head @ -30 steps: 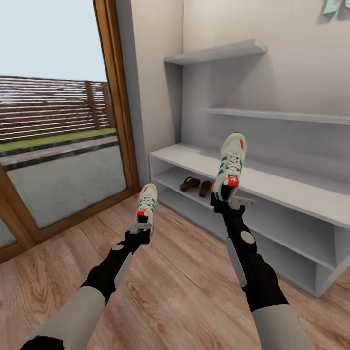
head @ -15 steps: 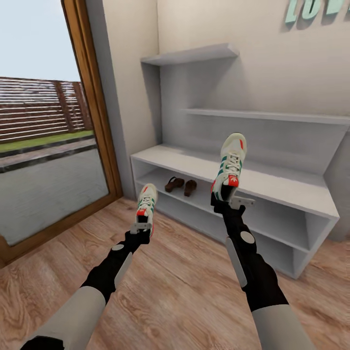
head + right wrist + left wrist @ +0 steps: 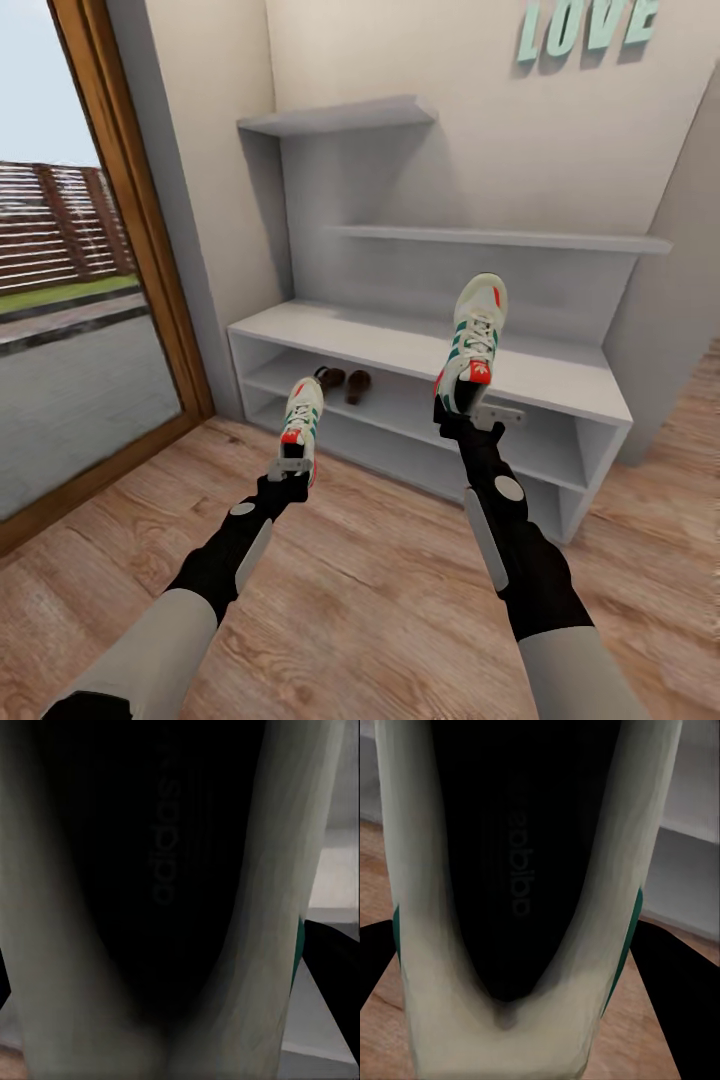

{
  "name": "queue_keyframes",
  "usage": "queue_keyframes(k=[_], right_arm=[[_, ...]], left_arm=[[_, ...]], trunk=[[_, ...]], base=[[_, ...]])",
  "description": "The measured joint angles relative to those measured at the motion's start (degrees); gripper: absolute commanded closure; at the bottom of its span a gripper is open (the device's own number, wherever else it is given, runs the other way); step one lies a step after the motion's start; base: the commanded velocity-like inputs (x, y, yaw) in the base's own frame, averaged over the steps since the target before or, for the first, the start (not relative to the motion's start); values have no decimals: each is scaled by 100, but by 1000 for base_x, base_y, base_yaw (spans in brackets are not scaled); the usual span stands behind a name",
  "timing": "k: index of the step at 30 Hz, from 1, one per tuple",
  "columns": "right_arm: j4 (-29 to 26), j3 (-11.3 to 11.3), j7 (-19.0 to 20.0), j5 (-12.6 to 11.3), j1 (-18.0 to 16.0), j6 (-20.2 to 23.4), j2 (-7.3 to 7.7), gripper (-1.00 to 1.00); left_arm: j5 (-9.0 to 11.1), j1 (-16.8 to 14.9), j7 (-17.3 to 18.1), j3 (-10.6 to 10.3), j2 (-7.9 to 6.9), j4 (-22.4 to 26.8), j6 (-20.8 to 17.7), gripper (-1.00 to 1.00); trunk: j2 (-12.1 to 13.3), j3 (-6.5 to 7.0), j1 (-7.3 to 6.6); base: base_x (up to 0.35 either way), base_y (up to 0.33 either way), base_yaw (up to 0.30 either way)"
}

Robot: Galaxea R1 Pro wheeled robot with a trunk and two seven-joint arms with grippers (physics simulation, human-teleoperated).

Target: Pick up the two gym shoes and the two sandals from the corridor floor and place them onto the hallstand (shoe rack) in the corridor, making sure they are on the rack and not on the floor. Arrange them so the two gym shoes are next to each other and the two sandals are next to each other.

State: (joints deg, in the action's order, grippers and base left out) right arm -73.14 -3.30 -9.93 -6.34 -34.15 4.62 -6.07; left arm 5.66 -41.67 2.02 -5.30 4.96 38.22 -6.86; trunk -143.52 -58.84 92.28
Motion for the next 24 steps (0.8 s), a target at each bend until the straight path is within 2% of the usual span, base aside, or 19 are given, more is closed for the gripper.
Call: queue_keyframes(k=[6, 24], right_arm=[[-1, 0, 0, 0, 0, 1, -1, 100], [0, 0, 0, -2, 0, 2, -1, 100]], left_arm=[[0, 0, 0, -1, -1, -2, 2, 100], [-1, 1, 0, -1, -1, -1, 2, 100]], trunk=[[0, 11, 0], [0, 32, 0]], base=[[0, 144, -278], [0, 5, -278]])
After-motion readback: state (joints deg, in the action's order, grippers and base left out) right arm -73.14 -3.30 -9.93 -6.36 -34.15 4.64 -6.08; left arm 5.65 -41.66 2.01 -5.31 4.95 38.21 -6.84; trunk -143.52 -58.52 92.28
